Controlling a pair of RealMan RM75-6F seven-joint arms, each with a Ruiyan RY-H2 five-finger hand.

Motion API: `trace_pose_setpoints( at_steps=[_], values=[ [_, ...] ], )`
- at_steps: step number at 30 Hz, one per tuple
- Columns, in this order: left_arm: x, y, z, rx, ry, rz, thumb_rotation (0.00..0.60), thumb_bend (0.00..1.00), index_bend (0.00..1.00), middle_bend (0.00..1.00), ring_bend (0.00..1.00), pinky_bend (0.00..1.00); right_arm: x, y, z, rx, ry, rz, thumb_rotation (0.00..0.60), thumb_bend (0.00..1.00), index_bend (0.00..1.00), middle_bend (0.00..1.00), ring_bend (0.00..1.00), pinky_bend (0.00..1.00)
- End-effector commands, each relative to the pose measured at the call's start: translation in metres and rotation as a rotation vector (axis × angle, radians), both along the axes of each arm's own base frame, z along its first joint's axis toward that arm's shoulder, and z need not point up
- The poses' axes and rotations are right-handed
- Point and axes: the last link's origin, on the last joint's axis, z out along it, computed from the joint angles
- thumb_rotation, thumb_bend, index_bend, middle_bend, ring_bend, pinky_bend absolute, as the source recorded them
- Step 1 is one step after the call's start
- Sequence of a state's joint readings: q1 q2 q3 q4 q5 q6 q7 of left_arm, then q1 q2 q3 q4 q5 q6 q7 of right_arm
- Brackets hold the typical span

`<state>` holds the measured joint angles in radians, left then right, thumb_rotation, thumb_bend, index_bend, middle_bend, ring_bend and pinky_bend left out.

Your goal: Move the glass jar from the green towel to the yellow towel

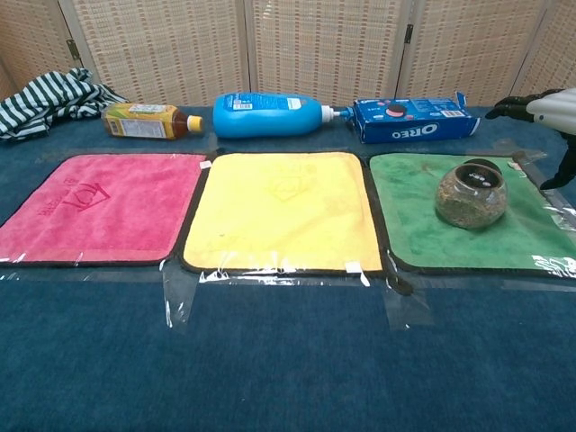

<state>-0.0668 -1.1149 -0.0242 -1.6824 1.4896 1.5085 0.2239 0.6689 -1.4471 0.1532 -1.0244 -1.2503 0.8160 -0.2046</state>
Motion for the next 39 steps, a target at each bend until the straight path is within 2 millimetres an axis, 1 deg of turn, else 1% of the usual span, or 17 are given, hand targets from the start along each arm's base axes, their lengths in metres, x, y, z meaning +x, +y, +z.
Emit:
trace_pose_setpoints(
  at_steps=[1,8,13,19,28,39],
  values=[
    [0.0,0.0,0.0,-0.001,-0.002,0.001,0.6,0.7,0.08,0.06,0.1,0.0,0.005,-0.007,-0.012,0.007,0.002,0.03,0.6,0.13,0.0,0.0,0.0,0.0],
    [0.0,-0.001,0.001,-0.003,-0.01,0.002,0.6,0.7,0.08,0.06,0.1,0.0,0.011,-0.017,-0.027,0.016,-0.007,0.06,0.6,0.13,0.0,0.0,0.0,0.0],
    [0.0,0.0,0.002,-0.004,-0.012,0.003,0.6,0.7,0.08,0.06,0.1,0.0,0.013,-0.018,-0.037,0.043,0.012,0.095,0.6,0.13,0.0,0.0,0.0,0.0],
    [-0.001,-0.001,0.003,-0.003,-0.018,0.01,0.6,0.7,0.08,0.06,0.1,0.0,0.023,-0.018,-0.05,0.073,0.004,0.148,0.6,0.12,0.0,0.0,0.0,0.0],
    [-0.003,-0.003,0.006,0.003,-0.029,0.02,0.6,0.7,0.08,0.06,0.1,0.0,0.049,-0.015,-0.072,0.112,-0.024,0.225,0.6,0.13,0.0,0.0,0.0,0.0],
    [-0.007,-0.005,0.008,0.007,-0.036,0.032,0.6,0.7,0.08,0.06,0.1,0.0,0.091,-0.013,-0.103,0.168,-0.08,0.287,0.6,0.13,0.0,0.0,0.0,0.0]
  ],
)
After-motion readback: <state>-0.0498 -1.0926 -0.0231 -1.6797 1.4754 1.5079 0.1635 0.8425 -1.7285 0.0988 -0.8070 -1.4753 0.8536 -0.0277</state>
